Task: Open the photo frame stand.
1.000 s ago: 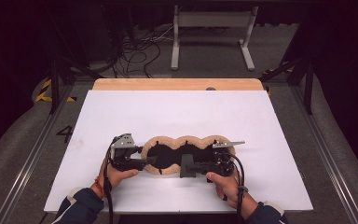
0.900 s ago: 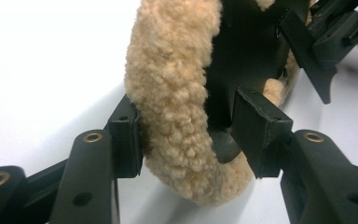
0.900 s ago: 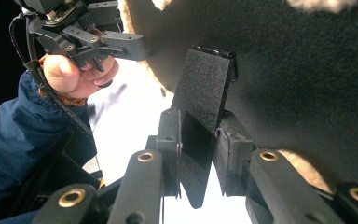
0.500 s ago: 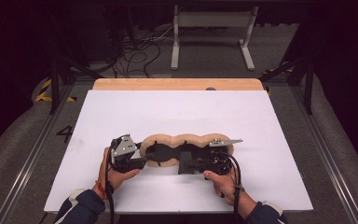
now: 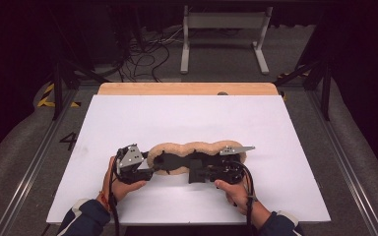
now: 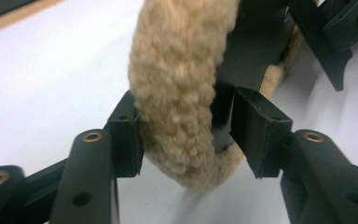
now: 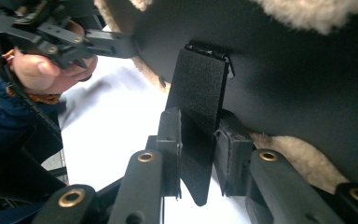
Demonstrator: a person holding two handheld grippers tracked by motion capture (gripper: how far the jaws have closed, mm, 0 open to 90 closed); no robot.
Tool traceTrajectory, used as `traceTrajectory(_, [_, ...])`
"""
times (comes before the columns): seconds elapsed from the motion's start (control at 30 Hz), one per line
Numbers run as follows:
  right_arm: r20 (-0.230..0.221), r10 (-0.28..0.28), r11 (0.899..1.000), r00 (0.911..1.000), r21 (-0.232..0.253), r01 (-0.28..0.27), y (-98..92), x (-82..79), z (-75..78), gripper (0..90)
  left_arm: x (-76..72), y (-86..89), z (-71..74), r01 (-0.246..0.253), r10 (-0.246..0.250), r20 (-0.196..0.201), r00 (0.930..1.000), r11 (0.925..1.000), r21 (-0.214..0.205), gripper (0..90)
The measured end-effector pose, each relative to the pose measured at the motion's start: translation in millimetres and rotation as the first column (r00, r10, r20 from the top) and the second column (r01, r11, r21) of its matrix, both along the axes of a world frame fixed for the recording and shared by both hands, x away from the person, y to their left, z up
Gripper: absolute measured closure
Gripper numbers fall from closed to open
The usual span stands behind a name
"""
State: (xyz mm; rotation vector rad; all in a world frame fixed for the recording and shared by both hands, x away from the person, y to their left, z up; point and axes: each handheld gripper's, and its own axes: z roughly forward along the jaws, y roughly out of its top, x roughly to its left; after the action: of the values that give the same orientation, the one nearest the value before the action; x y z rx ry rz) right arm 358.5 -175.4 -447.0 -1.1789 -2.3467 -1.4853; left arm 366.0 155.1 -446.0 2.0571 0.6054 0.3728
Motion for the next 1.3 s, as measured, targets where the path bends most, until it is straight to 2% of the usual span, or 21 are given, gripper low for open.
traceTrajectory(0.03, [-0.001, 0.0, 1.0, 1.0, -0.001, 0.0, 0.1, -0.5, 0.1, 74.2, 2.0, 0.2, -1.4, 0.022, -0.022, -0.029, 0.9993, 0.9997, -0.014, 41.8])
traceTrajectory(0.07, [0.005, 0.001, 1.0, 1.0, -0.003, -0.001, 0.2, -0.8, 0.0, 74.2, 3.1, 0.5, -2.3, 0.023, -0.023, -0.036, 0.9991, 0.9997, -0.008, 38.0])
traceTrajectory(0.17, [0.008, 0.004, 1.0, 1.0, -0.003, -0.004, -0.1, -1.0, -0.6, 74.2, 8.0, -1.6, -8.8, 0.043, -0.041, -0.105, 0.9937, 0.9988, 0.021, 37.0])
traceTrajectory(0.2, [0.007, 0.005, 1.0, 1.0, 0.0, -0.005, -0.3, -1.0, -0.8, 74.2, 10.0, -3.8, -13.5, 0.042, -0.035, -0.142, 0.9892, 0.9978, 0.052, 36.3])
traceTrajectory(0.23, [0.01, 0.006, 1.0, 0.9999, -0.002, -0.006, -0.3, -0.9, -0.9, 74.2, 10.3, -5.6, -16.9, 0.048, -0.037, -0.152, 0.9877, 0.9962, 0.073, 38.0])
traceTrajectory(0.27, [0.009, 0.006, 1.0, 0.9999, -0.003, -0.006, -0.3, -1.2, -0.8, 74.2, 10.3, -6.8, -18.7, 0.051, -0.039, -0.154, 0.9873, 0.9958, 0.077, 40.6])
traceTrajectory(0.37, [0.012, 0.007, 1.0, 0.9999, -0.011, -0.007, 0.3, -2.2, -0.5, 74.2, 11.0, -6.5, -18.3, 0.054, -0.045, -0.141, 0.989, 0.9968, 0.06, 46.4])
traceTrajectory(0.43, [0.016, 0.009, 1.0, 0.9998, -0.013, -0.009, 0.3, -2.3, -0.4, 74.2, 11.3, -5.2, -18.8, 0.05, -0.043, -0.154, 0.9872, 0.9981, 0.037, 48.3])
traceTrajectory(0.57, [0.028, 0.006, 1.0, 0.9996, -0.025, -0.005, 1.4, -2.2, 0.0, 74.4, 10.0, -7.0, -17.5, 0.036, -0.027, -0.135, 0.9905, 0.9974, 0.063, 50.3])
traceTrajectory(0.63, [0.041, -0.007, 0.999, 0.9992, -0.052, 0.009, 2.0, -2.2, 0.6, 74.6, 7.1, -10.0, -16.5, 0.015, -0.006, -0.094, 0.9956, 0.9951, 0.098, 52.6])
traceTrajectory(0.7, [0.047, -0.032, 0.996, 0.9984, -0.083, 0.035, 1.8, -0.9, 0.0, 73.7, 5.6, -13.6, -17.0, -0.006, 0.014, -0.064, 0.9978, 0.9928, 0.119, 56.4])
traceTrajectory(0.8, [0.05, -0.037, 0.996, 0.998, -0.079, 0.041, 0.5, 1.9, -1.0, 73.9, 5.9, -15.0, -17.7, -0.025, 0.033, -0.06, 0.9976, 0.9912, 0.13, 56.3])
traceTrajectory(1.13, [0.079, -0.02, 0.994, 0.9966, -0.105, 0.028, -1.1, -4.6, -1.2, 69.3, 3.2, -14.1, -17.5, -0.017, 0.024, -0.048, 0.9986, 0.9884, 0.151, 58.2])
traceTrajectory(1.17, [0.092, -0.011, 0.993, 0.9957, -0.119, 0.022, -3.7, -7.0, -0.5, 68.1, 1.9, -13.9, -18.1, -0.014, 0.02, -0.036, 0.9991, 0.9885, 0.151, 58.2])
traceTrajectory(1.3, [0.118, 0.007, 0.991, 0.993, -0.135, 0.009, -8.6, -13.2, 2.9, 66.8, 0.1, -13.5, -18.2, -0.008, 0.013, -0.034, 0.9993, 0.9885, 0.151, 58.2])
